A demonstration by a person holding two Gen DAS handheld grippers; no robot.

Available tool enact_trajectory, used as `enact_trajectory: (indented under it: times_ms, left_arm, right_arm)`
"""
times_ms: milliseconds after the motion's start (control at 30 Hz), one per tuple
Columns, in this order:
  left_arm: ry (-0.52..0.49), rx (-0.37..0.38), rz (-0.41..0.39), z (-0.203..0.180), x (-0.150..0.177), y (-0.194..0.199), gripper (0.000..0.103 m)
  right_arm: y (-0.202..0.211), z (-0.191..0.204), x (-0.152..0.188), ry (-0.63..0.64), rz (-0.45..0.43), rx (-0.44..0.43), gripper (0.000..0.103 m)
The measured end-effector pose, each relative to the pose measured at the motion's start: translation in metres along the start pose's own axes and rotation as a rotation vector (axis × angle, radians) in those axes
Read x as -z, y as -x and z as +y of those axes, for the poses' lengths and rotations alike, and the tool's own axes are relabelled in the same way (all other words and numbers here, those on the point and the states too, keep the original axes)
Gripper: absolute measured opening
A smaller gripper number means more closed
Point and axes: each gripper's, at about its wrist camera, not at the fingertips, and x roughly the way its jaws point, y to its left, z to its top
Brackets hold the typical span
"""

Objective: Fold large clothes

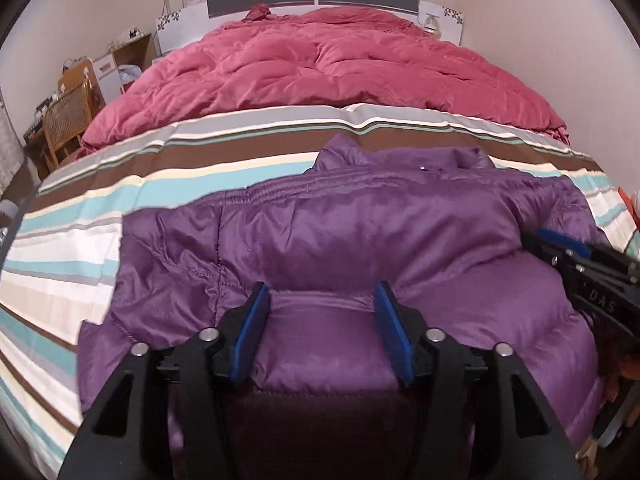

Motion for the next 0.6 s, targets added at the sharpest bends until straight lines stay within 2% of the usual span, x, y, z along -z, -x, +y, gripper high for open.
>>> enact_trajectory:
  times_ms: [100, 167, 300, 367, 433, 600]
  left_arm:
    - [0.036, 0.032, -0.006, 0.003, 0.0, -0.015, 0.061]
    - [0.021, 0.015, -0.038, 0.0, 0.003, -0.02, 0.062]
    - [0.028, 0.013, -0.05, 0.0, 0.007, -0.021, 0.062]
    - [0.045, 0.02, -0.061, 0.003, 0.01, -0.013, 0.065]
    - [0.065, 0.02, -0.084, 0.008, 0.015, 0.001, 0.074]
    - [0.158, -0.026, -0.149, 0.034, 0.041, 0.042, 0.079]
  right_arm:
    - [-0.012, -0.006, 0.003, -0.032, -0.013, 0.003, 0.035]
    - [-0.015, -0.006, 0.003, -0.035, -0.022, 0.011, 0.035]
    - [-0.017, -0.005, 0.003, -0.033, -0.024, 0.018, 0.035]
    - [-0.016, -0.004, 0.003, -0.03, -0.024, 0.019, 0.035]
    - [-0.011, -0.004, 0.003, -0.027, -0.029, 0.015, 0.035]
    - [0.011, 0.006, 0.006, 0.024, -0.053, 0.049, 0.035]
